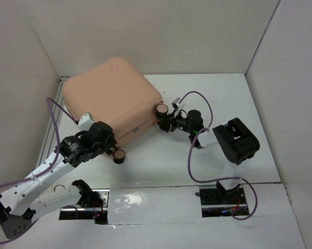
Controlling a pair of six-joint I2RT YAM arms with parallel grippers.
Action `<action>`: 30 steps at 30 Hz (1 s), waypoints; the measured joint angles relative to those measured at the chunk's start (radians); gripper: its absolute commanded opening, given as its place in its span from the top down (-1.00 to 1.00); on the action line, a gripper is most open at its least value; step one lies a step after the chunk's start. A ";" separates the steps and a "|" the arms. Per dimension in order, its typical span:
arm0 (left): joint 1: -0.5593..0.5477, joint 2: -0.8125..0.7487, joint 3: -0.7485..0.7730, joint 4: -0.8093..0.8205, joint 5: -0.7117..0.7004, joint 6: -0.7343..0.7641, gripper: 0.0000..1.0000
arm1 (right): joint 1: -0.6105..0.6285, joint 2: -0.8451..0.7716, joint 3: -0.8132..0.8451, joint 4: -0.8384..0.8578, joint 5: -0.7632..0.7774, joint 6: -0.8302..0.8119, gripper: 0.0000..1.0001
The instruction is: Pack the luggage
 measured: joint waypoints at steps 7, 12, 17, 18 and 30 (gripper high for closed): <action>0.001 -0.003 -0.003 0.004 0.002 0.002 1.00 | 0.018 0.000 -0.012 0.104 0.056 0.053 -0.01; 0.002 -0.012 -0.010 0.010 0.002 0.002 1.00 | 0.041 0.000 -0.001 0.113 0.090 0.054 0.19; 0.006 -0.021 -0.016 0.021 0.002 0.001 1.00 | 0.069 0.001 0.000 0.106 0.165 0.056 0.79; 0.006 -0.023 -0.018 0.023 0.001 0.000 1.00 | 0.082 0.001 -0.001 0.105 0.196 0.057 1.00; 0.012 -0.032 -0.028 0.033 -0.013 -0.065 1.00 | 0.088 0.019 0.017 0.105 0.389 0.230 1.00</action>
